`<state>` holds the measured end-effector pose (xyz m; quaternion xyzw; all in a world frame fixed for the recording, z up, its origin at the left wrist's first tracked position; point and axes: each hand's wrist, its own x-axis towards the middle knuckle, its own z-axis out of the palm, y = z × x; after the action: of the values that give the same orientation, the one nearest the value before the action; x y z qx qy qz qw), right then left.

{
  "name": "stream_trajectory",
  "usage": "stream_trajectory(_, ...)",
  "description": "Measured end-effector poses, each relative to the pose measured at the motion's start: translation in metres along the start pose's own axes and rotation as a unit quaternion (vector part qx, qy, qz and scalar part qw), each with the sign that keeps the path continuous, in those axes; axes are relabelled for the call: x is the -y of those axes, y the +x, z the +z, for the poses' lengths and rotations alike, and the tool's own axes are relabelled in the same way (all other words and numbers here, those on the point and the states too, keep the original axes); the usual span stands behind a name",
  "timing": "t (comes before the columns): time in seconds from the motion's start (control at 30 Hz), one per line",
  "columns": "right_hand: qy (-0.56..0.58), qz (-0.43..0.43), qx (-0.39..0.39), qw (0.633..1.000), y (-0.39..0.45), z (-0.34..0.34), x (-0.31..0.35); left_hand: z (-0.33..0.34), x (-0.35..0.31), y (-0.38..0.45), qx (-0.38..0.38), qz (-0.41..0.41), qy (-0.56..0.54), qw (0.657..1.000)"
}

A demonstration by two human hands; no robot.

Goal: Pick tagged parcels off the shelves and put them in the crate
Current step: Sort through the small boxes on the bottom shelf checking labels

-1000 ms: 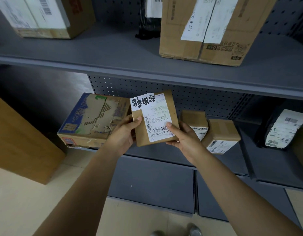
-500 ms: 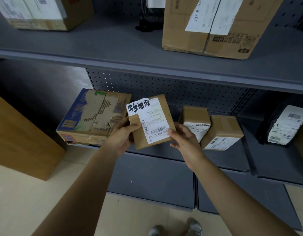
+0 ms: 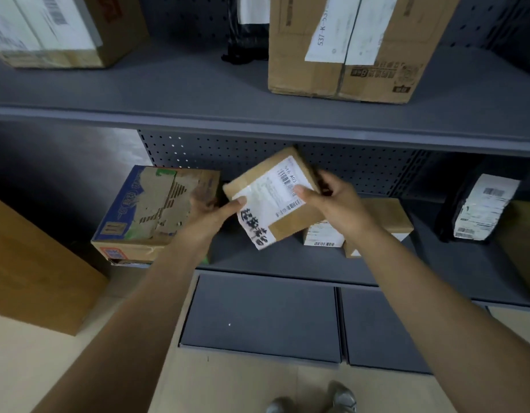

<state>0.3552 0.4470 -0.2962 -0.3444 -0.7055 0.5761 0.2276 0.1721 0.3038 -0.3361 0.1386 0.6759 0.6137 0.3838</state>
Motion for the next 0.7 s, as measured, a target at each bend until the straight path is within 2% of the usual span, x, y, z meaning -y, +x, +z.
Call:
stream_trajectory(0.1, -0.014, -0.002, 0.022, 1.000, -0.001, -0.010, 0.008, 0.011, -0.024, -0.010, 0.098, 0.028, 0.148, 0.984)
stream_trajectory(0.17, -0.011, -0.013, -0.012, 1.000, -0.003, -0.012, 0.008, 0.027, -0.036, -0.021, 0.151, 0.034, 0.175, 0.972)
stream_trajectory(0.23, 0.046, -0.011, -0.060, 0.997, -0.008, -0.019, 0.004, 0.039, -0.039, -0.028, 0.166, 0.032, 0.131, 0.977)
stream_trajectory(0.3, 0.153, 0.038, -0.063, 0.985, -0.016, -0.028, -0.005, 0.049, -0.038, -0.035, 0.150, 0.015, 0.050, 0.987)
stream_trajectory(0.37, 0.187, 0.090, -0.006, 0.978, -0.032, -0.037, -0.013, 0.059, -0.032, -0.039, 0.134, -0.006, -0.016, 0.991)
stream_trajectory(0.43, 0.190, 0.105, 0.048, 0.975, -0.049, -0.045, -0.027, 0.073, -0.026, -0.049, 0.144, -0.004, -0.003, 0.990)
stream_trajectory(0.47, 0.190, 0.098, 0.048, 0.976, -0.058, -0.050, -0.033, 0.079, -0.022, -0.052, 0.153, -0.005, 0.017, 0.988)
stream_trajectory(0.6, 0.221, 0.083, -0.081, 0.968, -0.094, -0.082, -0.053, 0.119, -0.011, -0.061, 0.195, 0.014, 0.147, 0.970)
stream_trajectory(0.63, 0.229, 0.088, -0.126, 0.961, -0.107, -0.093, -0.058, 0.135, -0.008, -0.061, 0.182, 0.039, 0.212, 0.959)
stream_trajectory(0.7, 0.230, 0.093, -0.223, 0.943, -0.140, -0.117, -0.065, 0.174, -0.001, -0.063, 0.174, 0.126, 0.337, 0.917)
